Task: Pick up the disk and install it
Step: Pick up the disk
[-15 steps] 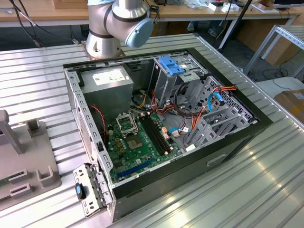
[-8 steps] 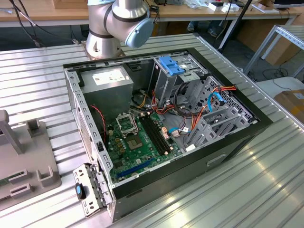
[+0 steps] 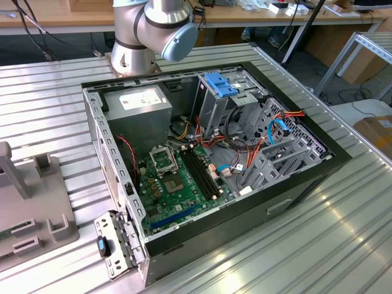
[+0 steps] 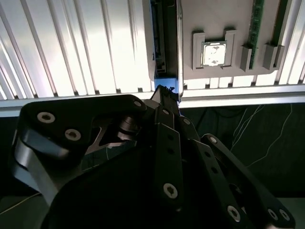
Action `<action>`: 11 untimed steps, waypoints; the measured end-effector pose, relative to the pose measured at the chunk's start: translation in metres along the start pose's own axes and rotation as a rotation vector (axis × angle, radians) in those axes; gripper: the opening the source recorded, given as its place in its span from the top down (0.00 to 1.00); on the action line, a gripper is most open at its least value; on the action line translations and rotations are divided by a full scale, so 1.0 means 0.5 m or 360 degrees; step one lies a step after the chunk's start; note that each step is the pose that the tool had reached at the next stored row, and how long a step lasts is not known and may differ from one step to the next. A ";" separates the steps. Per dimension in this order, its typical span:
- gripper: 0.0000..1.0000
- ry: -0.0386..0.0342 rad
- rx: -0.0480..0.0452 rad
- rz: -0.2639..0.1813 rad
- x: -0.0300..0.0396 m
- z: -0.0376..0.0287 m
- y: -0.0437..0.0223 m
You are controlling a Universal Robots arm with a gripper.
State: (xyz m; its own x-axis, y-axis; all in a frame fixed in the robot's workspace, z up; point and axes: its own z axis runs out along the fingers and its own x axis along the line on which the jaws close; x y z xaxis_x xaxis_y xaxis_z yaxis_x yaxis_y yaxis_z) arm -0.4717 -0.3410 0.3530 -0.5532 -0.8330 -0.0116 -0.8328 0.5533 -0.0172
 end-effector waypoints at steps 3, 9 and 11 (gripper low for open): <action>0.89 0.0000 0.0000 -0.0012 0.000 0.000 0.000; 0.89 -0.0001 0.0000 -0.0039 0.000 0.000 0.000; 0.89 -0.0002 -0.0001 -0.0117 0.000 0.000 0.000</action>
State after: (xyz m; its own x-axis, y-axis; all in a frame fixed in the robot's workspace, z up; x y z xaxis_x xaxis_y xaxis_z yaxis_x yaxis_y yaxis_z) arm -0.4717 -0.3410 0.3531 -0.4906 -0.8713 -0.0115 -0.8711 0.4908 -0.0172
